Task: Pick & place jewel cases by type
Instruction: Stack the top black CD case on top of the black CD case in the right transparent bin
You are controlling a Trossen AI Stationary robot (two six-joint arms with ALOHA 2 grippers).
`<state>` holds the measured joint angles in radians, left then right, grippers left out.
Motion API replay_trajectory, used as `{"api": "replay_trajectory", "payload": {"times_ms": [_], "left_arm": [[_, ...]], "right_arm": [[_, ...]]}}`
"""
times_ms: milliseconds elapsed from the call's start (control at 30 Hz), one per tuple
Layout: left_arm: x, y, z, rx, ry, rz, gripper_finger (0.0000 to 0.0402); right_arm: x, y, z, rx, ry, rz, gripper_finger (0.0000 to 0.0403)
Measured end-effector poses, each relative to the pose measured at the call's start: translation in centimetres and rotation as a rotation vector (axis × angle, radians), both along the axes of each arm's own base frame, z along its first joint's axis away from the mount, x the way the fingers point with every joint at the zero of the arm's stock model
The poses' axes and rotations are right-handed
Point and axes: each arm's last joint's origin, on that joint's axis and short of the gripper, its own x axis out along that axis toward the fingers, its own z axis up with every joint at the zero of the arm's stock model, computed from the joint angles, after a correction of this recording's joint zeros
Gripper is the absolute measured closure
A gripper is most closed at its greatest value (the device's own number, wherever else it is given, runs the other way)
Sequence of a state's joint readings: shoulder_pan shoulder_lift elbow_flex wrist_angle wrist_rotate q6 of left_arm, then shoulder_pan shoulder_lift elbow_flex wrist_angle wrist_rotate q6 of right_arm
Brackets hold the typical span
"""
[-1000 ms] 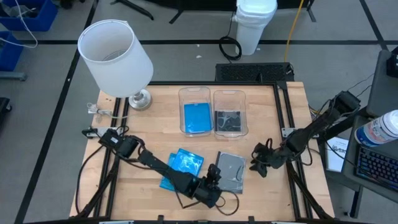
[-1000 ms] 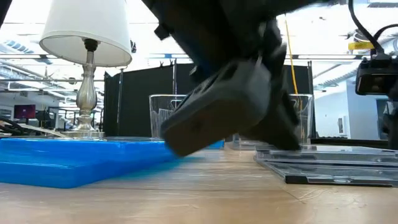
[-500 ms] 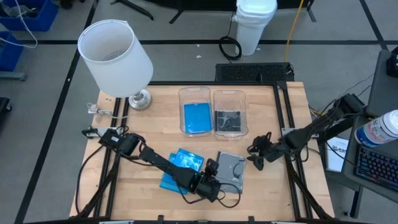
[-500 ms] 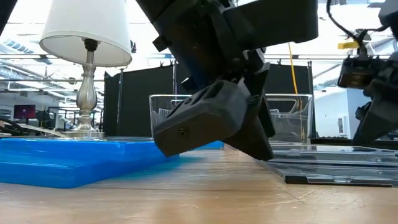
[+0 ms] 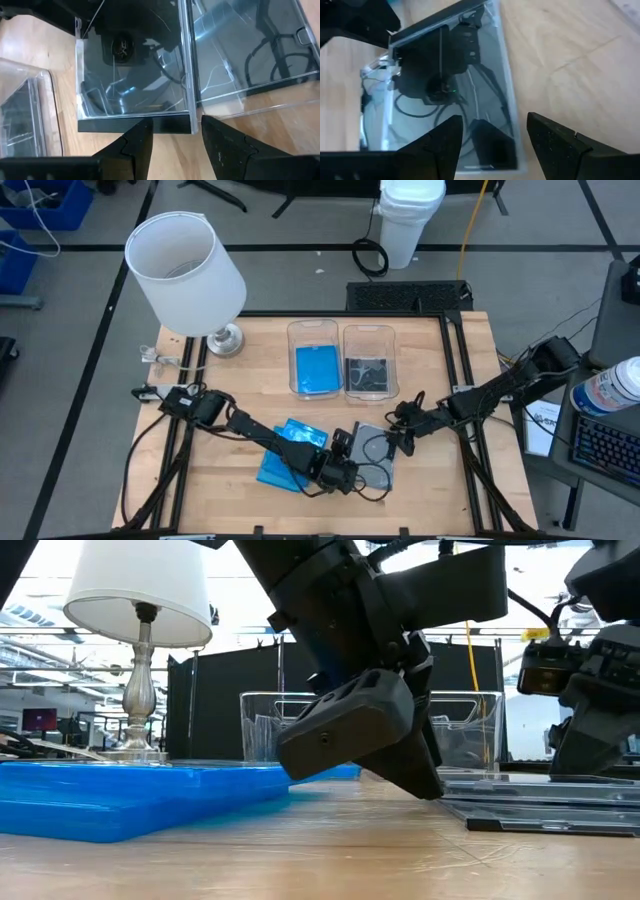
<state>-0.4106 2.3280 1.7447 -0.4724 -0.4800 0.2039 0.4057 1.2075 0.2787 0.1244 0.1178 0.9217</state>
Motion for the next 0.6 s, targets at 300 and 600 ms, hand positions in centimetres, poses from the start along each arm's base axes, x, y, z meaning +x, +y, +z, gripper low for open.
{"api": "replay_trajectory", "payload": {"times_ms": [300,600], "left_arm": [[0.5,0.3,-0.9,-0.042,-0.018,0.039,0.0227],[1.0,0.1,-1.5,-0.044,-0.074,0.065,0.0227]], "right_arm": [[0.7,1.0,0.6,0.247,-0.04,0.097,0.0188],[1.1,1.7,1.4,0.333,-0.119,0.119,0.0188]]}}
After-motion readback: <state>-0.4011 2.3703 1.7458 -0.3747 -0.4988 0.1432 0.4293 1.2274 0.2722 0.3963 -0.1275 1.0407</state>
